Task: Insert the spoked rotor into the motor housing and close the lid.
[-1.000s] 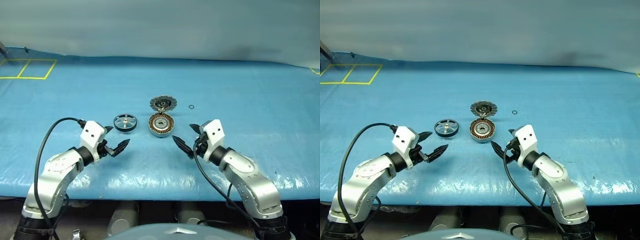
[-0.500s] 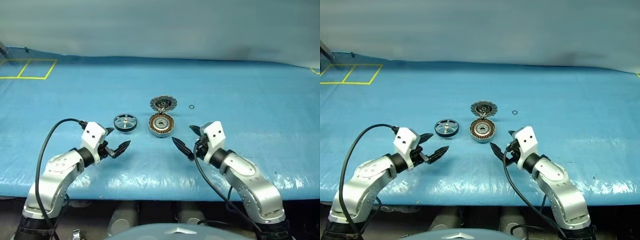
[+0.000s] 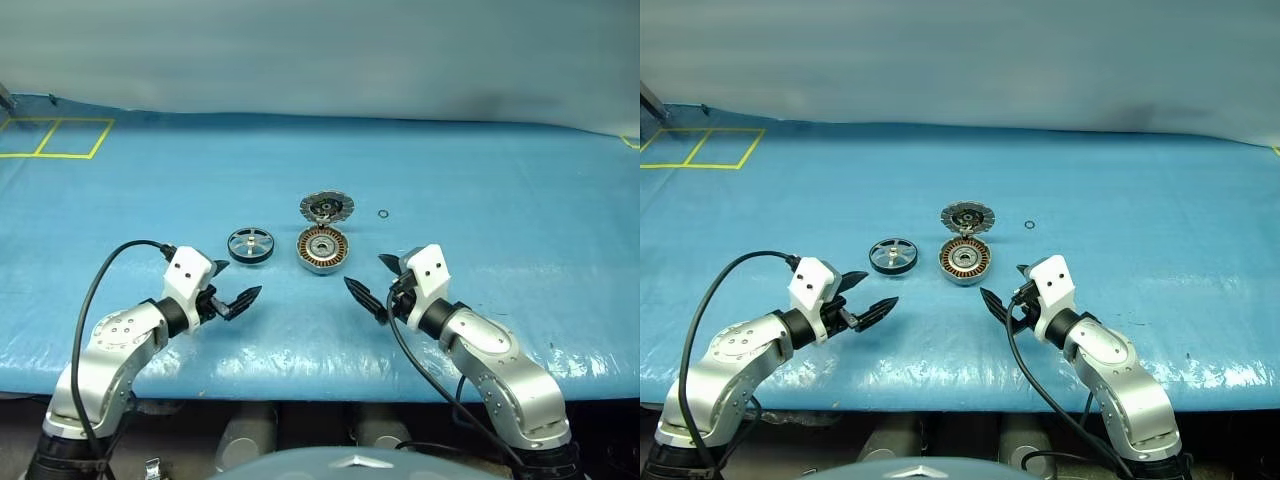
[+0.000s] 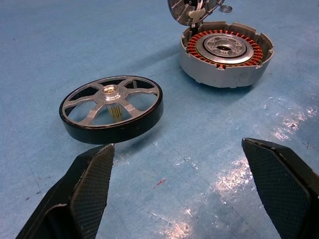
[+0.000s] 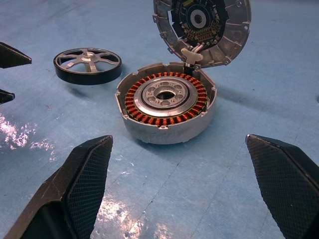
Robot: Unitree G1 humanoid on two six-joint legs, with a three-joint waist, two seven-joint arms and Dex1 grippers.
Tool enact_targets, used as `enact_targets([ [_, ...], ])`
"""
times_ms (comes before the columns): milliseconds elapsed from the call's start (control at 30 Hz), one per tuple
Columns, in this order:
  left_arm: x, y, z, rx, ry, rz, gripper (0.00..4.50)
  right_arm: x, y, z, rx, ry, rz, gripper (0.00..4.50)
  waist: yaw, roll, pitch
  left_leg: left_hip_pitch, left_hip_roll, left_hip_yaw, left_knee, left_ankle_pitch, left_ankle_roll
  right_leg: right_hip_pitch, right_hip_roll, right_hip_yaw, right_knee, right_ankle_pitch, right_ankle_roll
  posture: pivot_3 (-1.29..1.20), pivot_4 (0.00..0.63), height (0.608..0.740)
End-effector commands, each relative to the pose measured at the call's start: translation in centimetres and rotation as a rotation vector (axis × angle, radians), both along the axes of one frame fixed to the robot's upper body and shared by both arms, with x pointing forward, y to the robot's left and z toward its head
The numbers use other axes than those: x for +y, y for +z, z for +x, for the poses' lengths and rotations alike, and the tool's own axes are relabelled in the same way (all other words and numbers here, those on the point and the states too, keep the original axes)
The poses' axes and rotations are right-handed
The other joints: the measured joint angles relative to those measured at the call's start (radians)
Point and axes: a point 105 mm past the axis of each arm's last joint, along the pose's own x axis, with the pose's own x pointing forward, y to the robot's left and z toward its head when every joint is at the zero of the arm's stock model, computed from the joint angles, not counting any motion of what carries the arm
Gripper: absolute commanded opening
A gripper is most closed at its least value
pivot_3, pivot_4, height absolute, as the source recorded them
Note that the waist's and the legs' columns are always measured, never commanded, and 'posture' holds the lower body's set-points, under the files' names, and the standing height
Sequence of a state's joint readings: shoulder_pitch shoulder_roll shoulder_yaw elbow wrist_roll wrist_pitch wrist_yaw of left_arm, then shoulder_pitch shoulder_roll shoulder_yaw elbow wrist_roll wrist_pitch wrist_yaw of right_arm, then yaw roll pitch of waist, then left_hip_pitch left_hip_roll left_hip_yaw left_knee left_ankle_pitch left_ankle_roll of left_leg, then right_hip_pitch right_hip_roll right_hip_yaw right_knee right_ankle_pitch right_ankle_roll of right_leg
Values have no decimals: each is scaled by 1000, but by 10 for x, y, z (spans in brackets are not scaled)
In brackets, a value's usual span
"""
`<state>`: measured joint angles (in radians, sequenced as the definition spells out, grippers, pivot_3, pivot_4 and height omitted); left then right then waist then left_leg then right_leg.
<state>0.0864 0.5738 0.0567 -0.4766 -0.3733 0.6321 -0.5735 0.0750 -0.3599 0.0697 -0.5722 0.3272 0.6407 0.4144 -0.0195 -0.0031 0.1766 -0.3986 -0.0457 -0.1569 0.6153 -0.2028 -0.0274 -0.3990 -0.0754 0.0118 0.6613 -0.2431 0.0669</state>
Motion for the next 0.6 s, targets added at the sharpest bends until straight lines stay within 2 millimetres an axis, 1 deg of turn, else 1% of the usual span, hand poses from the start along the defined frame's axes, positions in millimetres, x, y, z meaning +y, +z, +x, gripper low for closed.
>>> enact_targets([
  [33, -6, 15, 1, -53, -28, -5, 4443, 2, 13, 0, -55, 6, 19, 4500, 0, 0, 0, 0, 0, 0, 0, 0, 0, 0, 0, 0, 0, 0, 0, 0, 150, 740],
  [300, -8, 14, 0, -64, -20, -21, 4443, 0, 18, 5, -82, 9, 7, 4500, 0, 0, 0, 0, 0, 0, 0, 0, 0, 0, 0, 0, 0, 0, 0, 0, 150, 740],
  [467, -6, 16, 4, -79, -11, -21, 4443, -4, 20, 7, -86, -5, 3, 4500, 1, 0, 0, 0, 0, 0, 0, 0, 0, 0, 0, 0, 0, 0, 0, 0, 150, 740],
  [533, -7, 16, 4, -82, -11, -23, 4443, -9, 18, 11, -80, -39, -15, 4500, 1, 0, 0, 0, 0, 0, 0, 0, 0, 0, 0, 0, 0, 0, 0, 0, 150, 740],
  [600, -8, 16, 4, -81, -12, -26, 4443, -19, 13, 18, -63, -102, -45, 4500, 0, 0, 0, 0, 0, 0, 0, 0, 0, 0, 0, 0, 0, 0, 0, 0, 150, 740],
])
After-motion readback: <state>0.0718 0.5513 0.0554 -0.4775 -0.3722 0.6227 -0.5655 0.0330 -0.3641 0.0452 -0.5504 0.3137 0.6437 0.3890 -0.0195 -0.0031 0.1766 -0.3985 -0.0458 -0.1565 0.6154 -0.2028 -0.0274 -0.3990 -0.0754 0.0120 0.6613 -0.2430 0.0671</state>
